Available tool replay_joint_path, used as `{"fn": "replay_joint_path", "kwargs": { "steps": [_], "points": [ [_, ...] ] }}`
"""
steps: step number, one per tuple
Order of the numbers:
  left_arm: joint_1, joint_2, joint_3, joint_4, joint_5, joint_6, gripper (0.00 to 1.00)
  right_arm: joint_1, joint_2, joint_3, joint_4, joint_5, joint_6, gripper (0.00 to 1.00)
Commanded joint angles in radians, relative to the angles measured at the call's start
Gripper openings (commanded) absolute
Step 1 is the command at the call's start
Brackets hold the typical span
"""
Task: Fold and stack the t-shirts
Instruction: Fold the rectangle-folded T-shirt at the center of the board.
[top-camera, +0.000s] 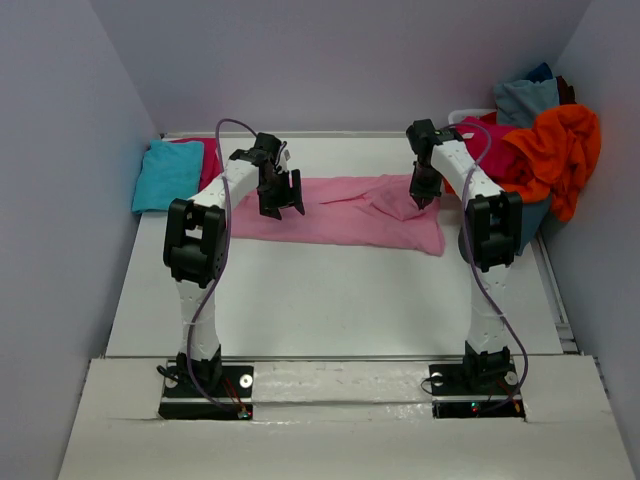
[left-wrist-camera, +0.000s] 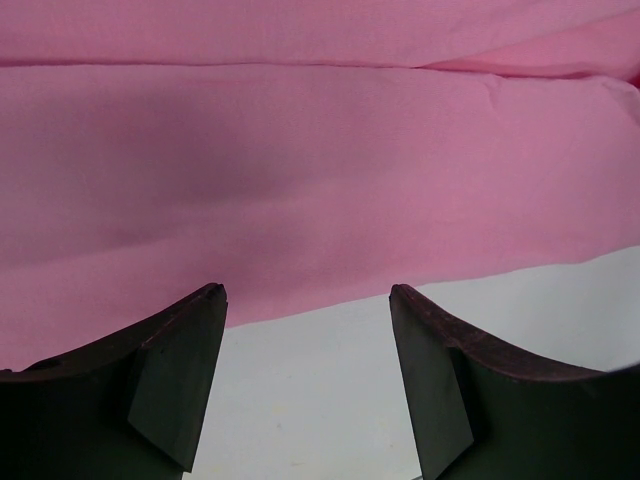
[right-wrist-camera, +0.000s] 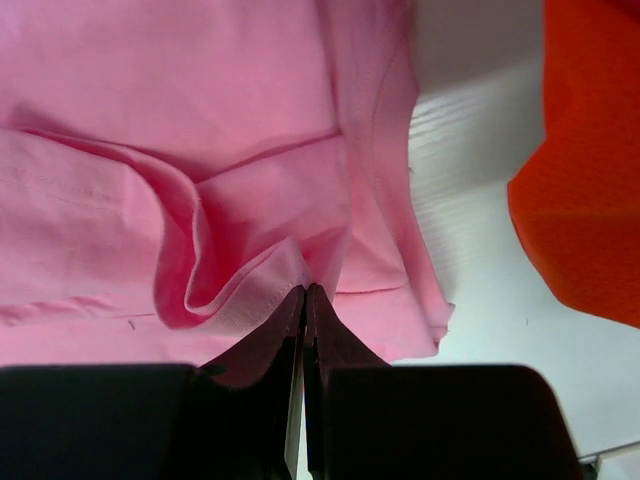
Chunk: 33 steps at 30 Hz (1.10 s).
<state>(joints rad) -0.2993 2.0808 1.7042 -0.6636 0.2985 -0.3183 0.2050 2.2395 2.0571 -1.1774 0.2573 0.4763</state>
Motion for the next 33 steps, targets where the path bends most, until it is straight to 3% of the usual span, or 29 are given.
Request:
{"fn": "replay_joint_path", "kwargs": {
  "steps": [1, 8, 15, 24, 33],
  "points": [
    [0.002, -0.001, 0.048, -0.028, 0.004, 0.019, 0.77, 0.005, 0.005, 0.014, -0.044, 0.045, 0.028, 0.07],
    [-0.009, 0.036, 0.095, -0.025, 0.06, 0.028, 0.77, 0.005, 0.002, -0.06, -0.019, 0.028, 0.028, 0.07],
    [-0.052, 0.191, 0.399, -0.027, 0.216, 0.002, 0.77, 0.005, -0.014, -0.086, -0.001, 0.013, 0.027, 0.07],
    [-0.095, 0.326, 0.501, 0.45, 0.612, -0.281, 0.75, 0.005, -0.023, -0.089, 0.009, 0.0, 0.012, 0.07],
    [-0.164, 0.466, 0.535, 0.786, 0.792, -0.511, 0.75, 0.005, -0.04, -0.086, 0.016, -0.004, 0.007, 0.07]
  ]
}}
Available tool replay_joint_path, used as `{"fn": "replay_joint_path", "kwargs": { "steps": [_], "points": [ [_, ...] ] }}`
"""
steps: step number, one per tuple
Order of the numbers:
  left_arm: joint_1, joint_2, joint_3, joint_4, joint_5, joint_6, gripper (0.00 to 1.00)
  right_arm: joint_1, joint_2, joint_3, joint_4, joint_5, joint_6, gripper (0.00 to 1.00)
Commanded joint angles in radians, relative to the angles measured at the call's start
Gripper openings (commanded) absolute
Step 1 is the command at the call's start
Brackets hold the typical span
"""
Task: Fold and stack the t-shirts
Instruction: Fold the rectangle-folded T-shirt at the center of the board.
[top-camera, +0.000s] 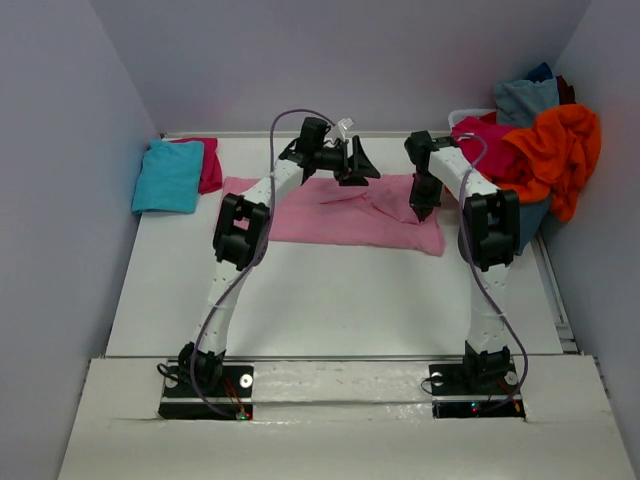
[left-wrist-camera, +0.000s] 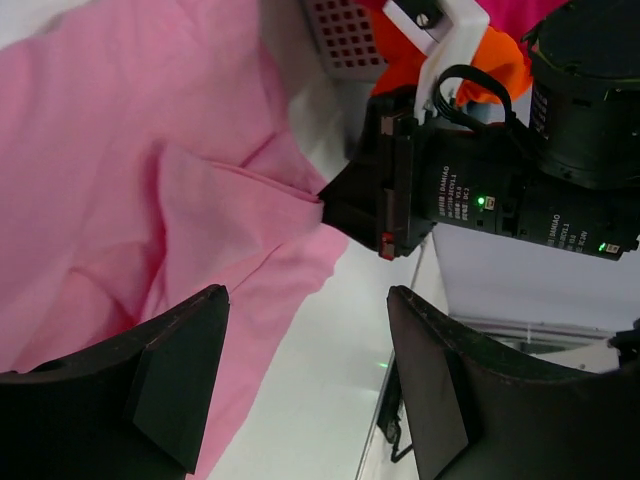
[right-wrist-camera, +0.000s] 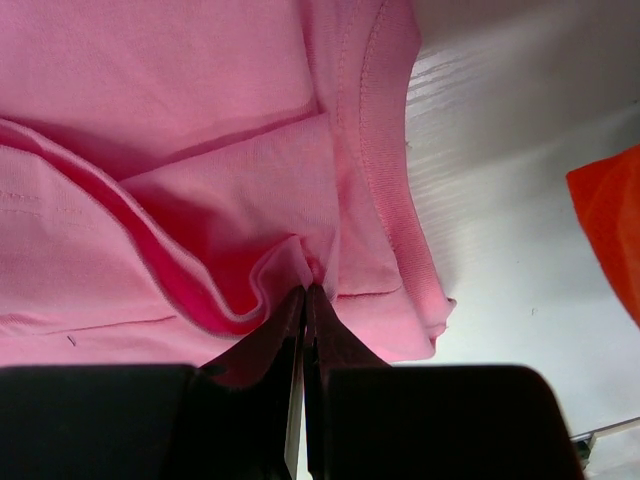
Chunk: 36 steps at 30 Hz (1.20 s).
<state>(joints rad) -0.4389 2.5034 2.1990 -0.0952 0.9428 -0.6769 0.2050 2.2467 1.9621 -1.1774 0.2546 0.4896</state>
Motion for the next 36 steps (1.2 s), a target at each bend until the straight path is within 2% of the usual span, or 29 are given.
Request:
{"fn": "replay_joint_path", "kwargs": {
  "steps": [1, 3, 8, 15, 25, 30, 36],
  "points": [
    [-0.033, 0.06, 0.039, 0.244, 0.142, -0.185, 0.75, 0.005, -0.047, 0.008, 0.016, -0.002, -0.006, 0.07],
    [-0.06, 0.067, 0.042, 0.284, 0.143, -0.216, 0.75, 0.005, -0.044, 0.012, 0.009, -0.002, -0.011, 0.07],
    [-0.072, 0.109, 0.106, 0.224, 0.093, -0.185, 0.75, 0.005, -0.042, 0.017, 0.007, -0.005, -0.017, 0.07],
    [-0.072, 0.163, 0.261, -0.088, -0.1, 0.028, 0.75, 0.005, -0.047, 0.017, 0.002, -0.029, -0.019, 0.07],
    [-0.041, 0.179, 0.281, -0.296, -0.24, 0.195, 0.75, 0.005, -0.058, 0.015, 0.001, -0.035, -0.023, 0.07],
    [-0.041, 0.163, 0.248, -0.331, -0.3, 0.257, 0.75, 0.005, -0.053, 0.02, 0.001, -0.048, -0.02, 0.07],
    [-0.041, 0.172, 0.254, -0.325, -0.279, 0.278, 0.75, 0.005, -0.052, 0.012, 0.004, -0.054, -0.017, 0.07]
  ]
}}
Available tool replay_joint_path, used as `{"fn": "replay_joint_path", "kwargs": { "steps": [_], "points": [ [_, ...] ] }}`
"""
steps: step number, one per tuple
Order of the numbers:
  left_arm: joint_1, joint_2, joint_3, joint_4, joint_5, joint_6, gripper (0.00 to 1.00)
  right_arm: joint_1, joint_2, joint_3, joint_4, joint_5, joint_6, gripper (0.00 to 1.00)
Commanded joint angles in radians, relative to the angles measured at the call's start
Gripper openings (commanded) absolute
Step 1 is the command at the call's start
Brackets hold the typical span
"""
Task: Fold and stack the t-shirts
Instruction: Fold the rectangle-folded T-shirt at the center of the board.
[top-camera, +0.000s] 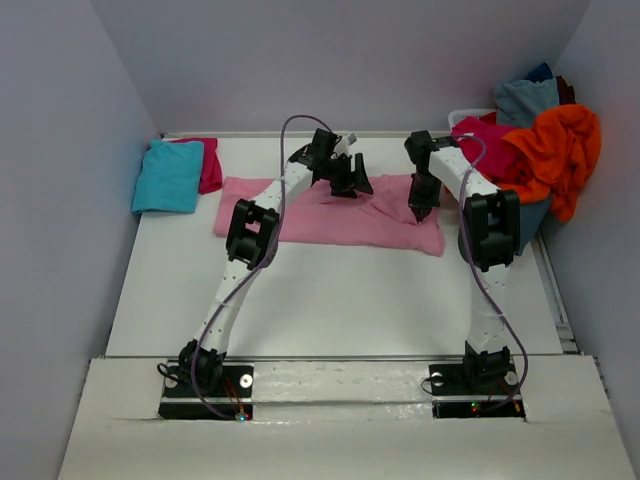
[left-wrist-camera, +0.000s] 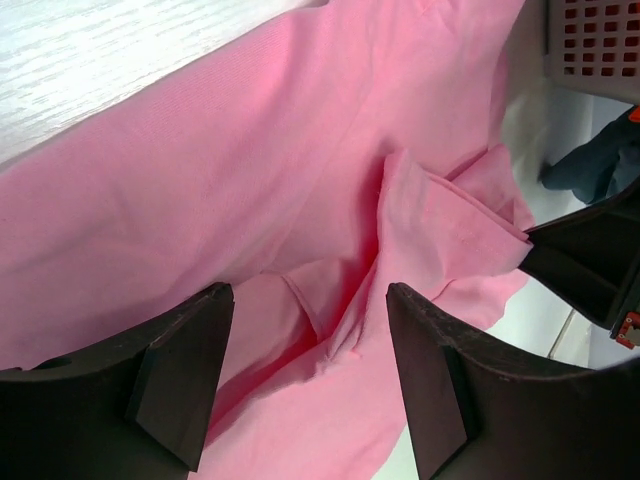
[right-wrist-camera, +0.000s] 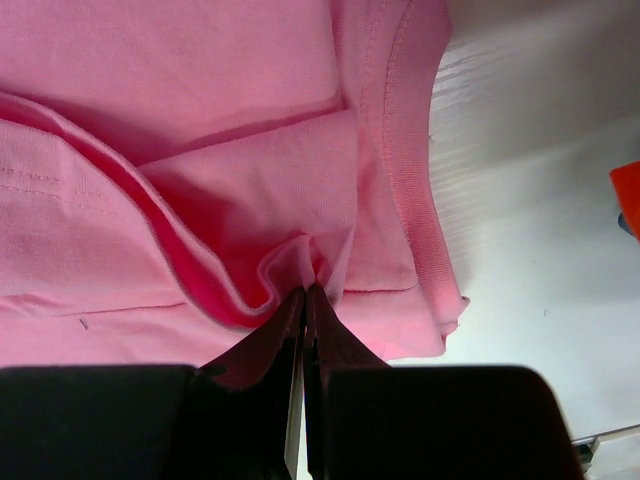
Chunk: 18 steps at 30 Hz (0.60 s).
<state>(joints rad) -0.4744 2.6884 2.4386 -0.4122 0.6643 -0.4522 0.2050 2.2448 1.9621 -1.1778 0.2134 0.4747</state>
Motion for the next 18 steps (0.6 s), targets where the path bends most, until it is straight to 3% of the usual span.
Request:
{"fn": "replay_joint_path", "kwargs": {
  "steps": [1, 18],
  "points": [
    [-0.006, -0.015, 0.016, -0.002, 0.004, 0.058, 0.75, 0.005, -0.05, 0.011, 0.004, -0.012, -0.002, 0.07],
    [-0.055, -0.119, -0.052, 0.046, 0.023, 0.141, 0.75, 0.005, -0.028, 0.023, 0.006, -0.023, -0.004, 0.07]
  ]
}}
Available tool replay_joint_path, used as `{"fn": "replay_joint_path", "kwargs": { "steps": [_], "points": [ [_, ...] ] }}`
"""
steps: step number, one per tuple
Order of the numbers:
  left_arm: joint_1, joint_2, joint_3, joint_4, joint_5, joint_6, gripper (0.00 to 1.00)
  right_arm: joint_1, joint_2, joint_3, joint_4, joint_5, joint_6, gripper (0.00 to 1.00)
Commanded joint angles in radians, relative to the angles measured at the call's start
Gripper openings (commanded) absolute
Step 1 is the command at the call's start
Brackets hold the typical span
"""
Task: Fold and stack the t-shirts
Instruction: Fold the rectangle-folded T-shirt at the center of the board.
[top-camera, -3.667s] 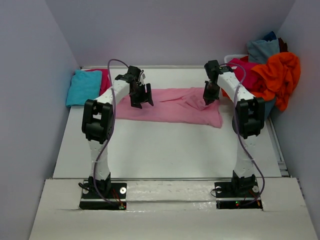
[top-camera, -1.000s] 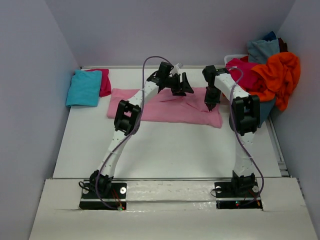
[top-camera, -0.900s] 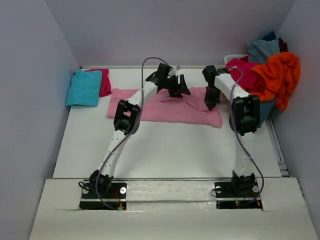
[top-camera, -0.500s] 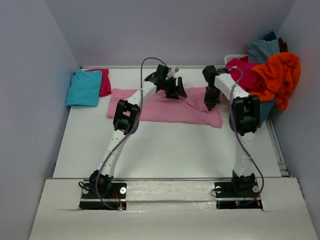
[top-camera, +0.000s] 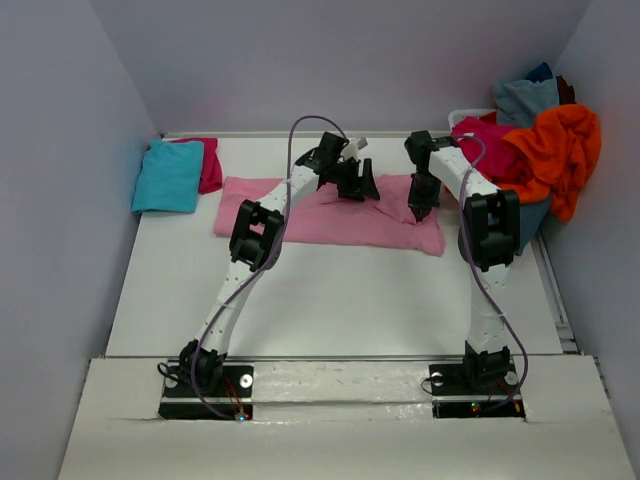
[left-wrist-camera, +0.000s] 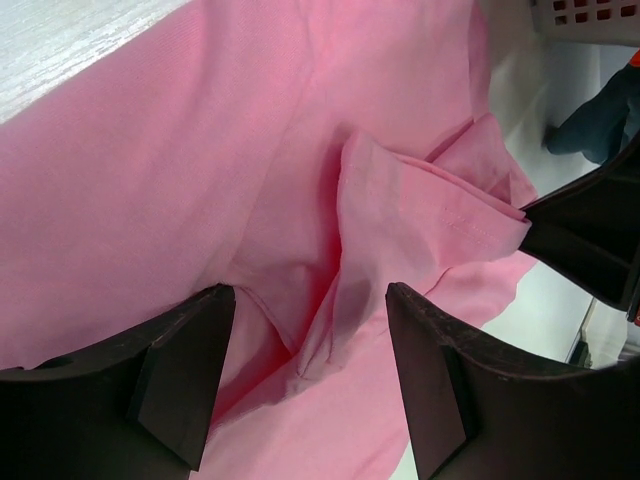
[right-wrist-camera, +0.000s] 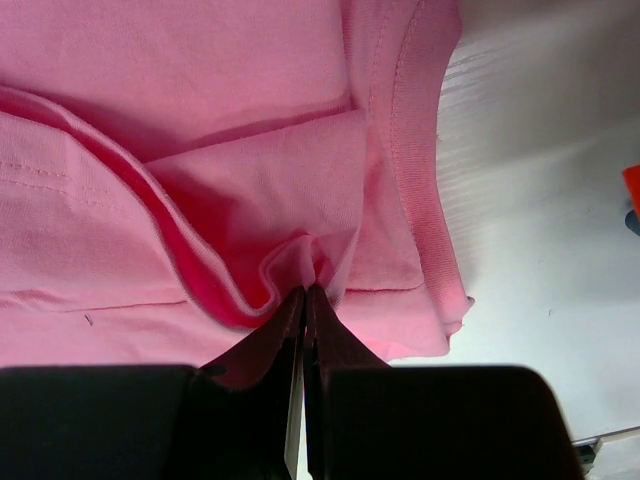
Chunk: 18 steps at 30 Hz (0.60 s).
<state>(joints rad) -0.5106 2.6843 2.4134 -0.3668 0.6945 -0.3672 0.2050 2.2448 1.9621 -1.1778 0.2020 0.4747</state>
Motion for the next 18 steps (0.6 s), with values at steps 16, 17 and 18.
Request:
{"fn": "replay_joint_path", "kwargs": {
  "steps": [16, 17, 18],
  "points": [
    [-0.019, -0.21, -0.026, -0.044, -0.181, 0.137, 0.75, 0.005, -0.004, 0.044, 0.003, -0.023, -0.004, 0.07],
    [-0.019, -0.213, -0.03, -0.041, -0.178, 0.137, 0.75, 0.005, -0.004, 0.044, 0.003, -0.023, -0.004, 0.07],
    [-0.019, -0.215, -0.033, -0.031, -0.167, 0.139, 0.75, 0.005, -0.002, 0.046, 0.003, -0.023, -0.004, 0.07]
  ]
}}
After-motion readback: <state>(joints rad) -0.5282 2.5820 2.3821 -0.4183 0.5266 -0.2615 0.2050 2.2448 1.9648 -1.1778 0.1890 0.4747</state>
